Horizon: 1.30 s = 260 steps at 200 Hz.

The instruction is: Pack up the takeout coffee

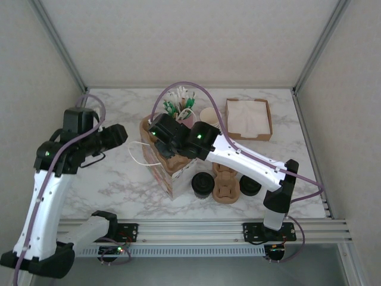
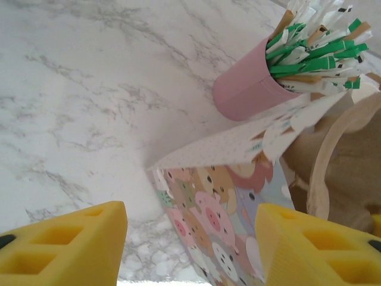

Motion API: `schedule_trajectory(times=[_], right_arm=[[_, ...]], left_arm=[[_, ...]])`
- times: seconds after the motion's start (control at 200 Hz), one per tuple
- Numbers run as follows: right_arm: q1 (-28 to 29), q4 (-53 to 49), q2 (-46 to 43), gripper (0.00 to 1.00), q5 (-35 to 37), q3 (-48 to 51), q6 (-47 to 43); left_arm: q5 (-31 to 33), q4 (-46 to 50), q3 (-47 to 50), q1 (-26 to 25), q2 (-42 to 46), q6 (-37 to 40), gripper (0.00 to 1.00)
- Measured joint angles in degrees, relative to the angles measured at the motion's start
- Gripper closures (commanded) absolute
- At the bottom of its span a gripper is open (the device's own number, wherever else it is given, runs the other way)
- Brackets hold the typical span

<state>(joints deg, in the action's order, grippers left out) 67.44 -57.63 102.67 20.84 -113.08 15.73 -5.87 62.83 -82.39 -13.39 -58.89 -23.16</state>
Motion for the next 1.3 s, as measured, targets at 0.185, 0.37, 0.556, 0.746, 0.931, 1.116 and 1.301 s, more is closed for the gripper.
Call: schedule_trajectory(times=[0.185,0.37,0.556,0.746,0.931,1.116,1.301], right_arm=[[-0.1,-0.5,1.2,0.64,0.0,0.0,0.8],[-0.2,-0.7,2.5,0.65,-0.4,-0.4,1.5],[-0.4,-1.0,4.3,0.65,-1.5,-0.7,1.7],[-0.4,-1.3,5.1,0.65,-2.6,-0.7,1.7],[-0.5,-1.3,5.1,0.66,-2.9,-0.7,1.8],[-0.7,-0.5,5.0,0.66,-3.3,-0.2,2.1],[-0.8,0.0,5.0,0.66,-4.2,0.2,2.1]], left_arm=[[-3.0,-0.7,-5.6,0.0,-8.0,4.8,0.35],[-4.9,-1.1,-6.6,0.1,-11.9,7.5,0.36],[-6.6,-1.3,-6.6,0.1,-12.0,9.2,0.37],[-8.6,-1.3,-6.5,0.1,-12.0,10.7,0.37],[-8.7,-1.3,-5.8,0.1,-12.2,11.6,0.37],[-8.6,-1.3,-3.9,0.1,-13.0,12.1,0.40],[-8.5,-1.4,-2.0,0.1,-14.1,12.4,0.46]])
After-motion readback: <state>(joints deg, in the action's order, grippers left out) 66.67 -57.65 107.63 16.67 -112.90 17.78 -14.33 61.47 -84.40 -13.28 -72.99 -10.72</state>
